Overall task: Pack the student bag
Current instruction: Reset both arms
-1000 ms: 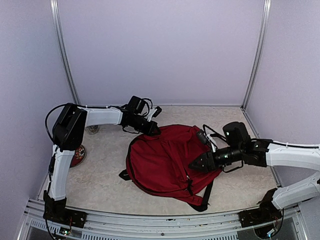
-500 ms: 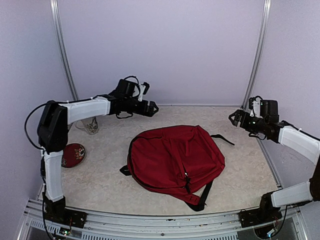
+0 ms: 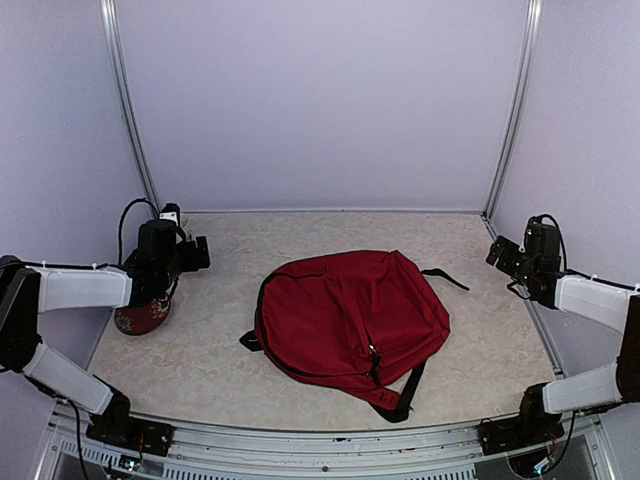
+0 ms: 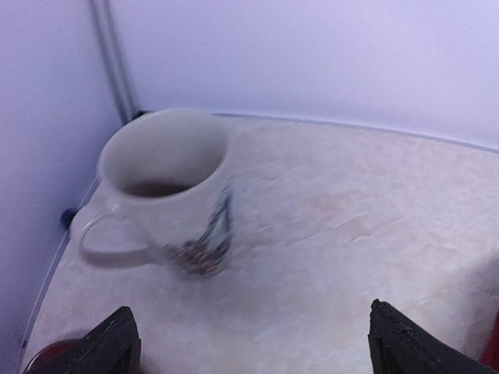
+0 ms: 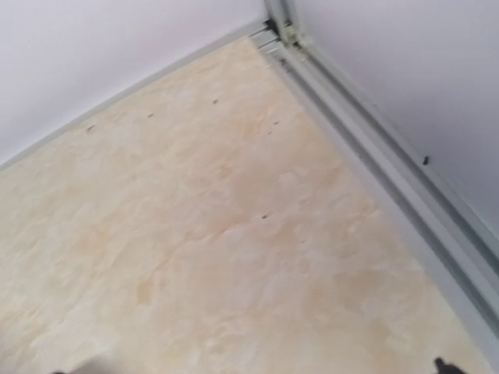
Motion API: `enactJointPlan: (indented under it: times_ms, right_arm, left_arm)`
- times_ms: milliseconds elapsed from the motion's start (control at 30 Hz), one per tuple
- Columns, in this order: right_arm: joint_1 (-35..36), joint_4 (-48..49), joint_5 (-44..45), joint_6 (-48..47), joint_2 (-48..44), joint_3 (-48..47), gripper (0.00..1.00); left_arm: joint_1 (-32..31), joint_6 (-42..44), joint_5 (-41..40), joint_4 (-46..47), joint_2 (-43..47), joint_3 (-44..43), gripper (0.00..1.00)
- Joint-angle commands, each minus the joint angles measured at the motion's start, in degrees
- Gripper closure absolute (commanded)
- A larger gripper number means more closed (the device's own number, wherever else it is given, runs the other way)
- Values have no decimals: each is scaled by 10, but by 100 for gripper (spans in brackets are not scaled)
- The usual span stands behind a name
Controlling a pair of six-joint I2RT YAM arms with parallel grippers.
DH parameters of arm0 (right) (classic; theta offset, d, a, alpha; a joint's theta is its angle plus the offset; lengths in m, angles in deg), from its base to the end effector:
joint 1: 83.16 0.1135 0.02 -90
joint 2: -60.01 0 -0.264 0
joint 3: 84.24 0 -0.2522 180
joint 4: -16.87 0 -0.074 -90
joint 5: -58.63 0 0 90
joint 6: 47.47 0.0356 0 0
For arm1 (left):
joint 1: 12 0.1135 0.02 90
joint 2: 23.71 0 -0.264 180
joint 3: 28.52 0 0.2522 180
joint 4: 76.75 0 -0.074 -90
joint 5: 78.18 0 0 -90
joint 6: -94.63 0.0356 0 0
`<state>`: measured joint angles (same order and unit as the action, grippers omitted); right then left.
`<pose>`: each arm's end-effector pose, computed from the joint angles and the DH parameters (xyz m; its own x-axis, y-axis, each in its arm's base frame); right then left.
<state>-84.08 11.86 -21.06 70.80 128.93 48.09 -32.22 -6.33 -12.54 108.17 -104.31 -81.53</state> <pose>0.2577 -0.0105 0.2202 -0.3061 0.4710 -0.8273 0.3648 0.8608 0.3550 0.2853 -0.0894 0.2161 -0.3470 -0.0568 -0.9361 -0.1103 0.9937 -0.0194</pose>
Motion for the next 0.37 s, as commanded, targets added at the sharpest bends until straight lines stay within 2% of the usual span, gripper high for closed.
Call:
enactJointPlan:
  times_ms: [0, 133, 333]
  right_arm:
    - [-5, 54, 51, 10, 31, 7, 0]
    - [-6, 51, 44, -15, 59, -8, 0]
    - [-6, 95, 21, -34, 72, 11, 0]
  left_arm:
    - [30, -22, -101, 144, 56, 84, 1]
    - [56, 0, -93, 213, 79, 139, 1]
    - [62, 11, -85, 230, 72, 148, 1]
